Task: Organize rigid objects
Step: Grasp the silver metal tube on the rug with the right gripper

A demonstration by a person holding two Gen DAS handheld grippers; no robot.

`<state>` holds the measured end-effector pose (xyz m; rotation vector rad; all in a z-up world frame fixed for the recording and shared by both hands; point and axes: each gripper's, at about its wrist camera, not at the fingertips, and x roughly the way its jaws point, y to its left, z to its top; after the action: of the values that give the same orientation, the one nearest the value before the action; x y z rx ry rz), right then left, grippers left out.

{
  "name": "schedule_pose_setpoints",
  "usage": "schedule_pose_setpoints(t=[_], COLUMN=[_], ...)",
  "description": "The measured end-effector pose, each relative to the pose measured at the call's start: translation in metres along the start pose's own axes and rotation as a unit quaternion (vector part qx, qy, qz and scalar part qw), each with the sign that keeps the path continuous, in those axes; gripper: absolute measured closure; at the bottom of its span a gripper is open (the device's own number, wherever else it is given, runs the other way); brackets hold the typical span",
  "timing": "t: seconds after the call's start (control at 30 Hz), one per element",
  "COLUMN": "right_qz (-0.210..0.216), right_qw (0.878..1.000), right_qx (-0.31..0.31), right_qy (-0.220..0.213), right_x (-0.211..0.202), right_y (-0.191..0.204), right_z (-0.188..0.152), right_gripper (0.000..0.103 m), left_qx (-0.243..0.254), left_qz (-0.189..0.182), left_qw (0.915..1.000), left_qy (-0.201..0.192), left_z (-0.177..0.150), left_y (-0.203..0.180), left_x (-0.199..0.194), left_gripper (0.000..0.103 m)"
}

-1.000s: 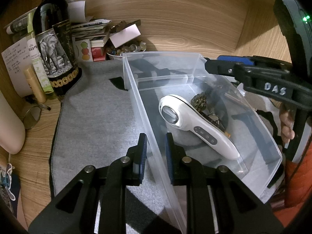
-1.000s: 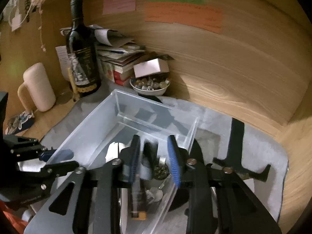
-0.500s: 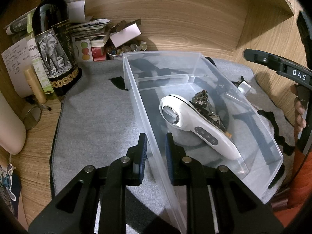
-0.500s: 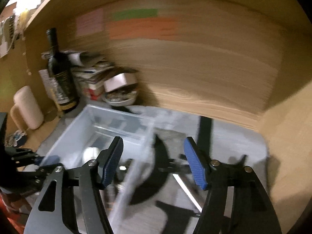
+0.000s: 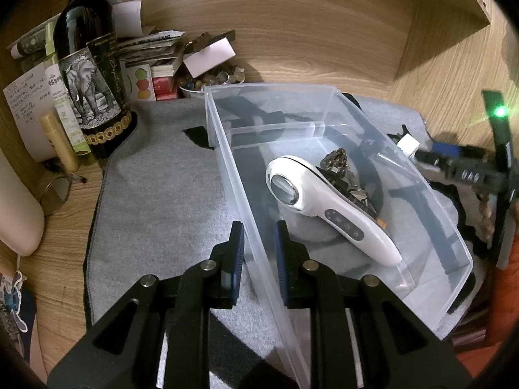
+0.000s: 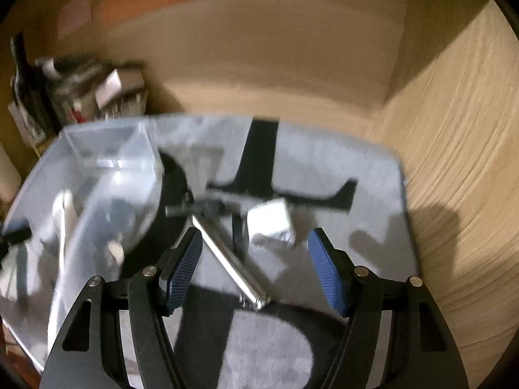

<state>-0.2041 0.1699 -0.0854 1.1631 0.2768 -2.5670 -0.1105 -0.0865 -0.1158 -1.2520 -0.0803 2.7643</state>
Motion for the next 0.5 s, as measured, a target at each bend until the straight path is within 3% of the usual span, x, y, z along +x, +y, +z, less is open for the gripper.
schedule_pose_setpoints(t=[0.13, 0.27, 0.4, 0.5], right_qz=[0.000, 0.006, 0.017, 0.041], right_qw=[0.999, 0.998, 0.998, 0.997], right_qx=[-0.003, 0.019, 0.019, 0.030], right_qy=[0.045, 0.062, 0.053, 0.056], right_x=[0.026, 0.043, 0.038, 0.034], right_y=[0.003, 0.000, 0.000, -0.003], right_z=[-0.011, -0.016, -0.016, -0.019], right_gripper=[0.039, 0.043, 0.074, 0.088], left_qx=[-0.003, -0.009, -0.007, -0.008], left_qz=[0.002, 0.000, 0.001, 0.000], left_qw=[1.0000, 1.0000, 1.0000, 1.0000], left_qy=[0.001, 0.003, 0.003, 0.003], left_z=[-0.001, 0.001, 0.001, 0.001], left_y=[0.002, 0.003, 0.003, 0.003], left_x=[0.000, 0.001, 0.001, 0.001], left_gripper=[0.084, 0.084, 0.084, 0.084])
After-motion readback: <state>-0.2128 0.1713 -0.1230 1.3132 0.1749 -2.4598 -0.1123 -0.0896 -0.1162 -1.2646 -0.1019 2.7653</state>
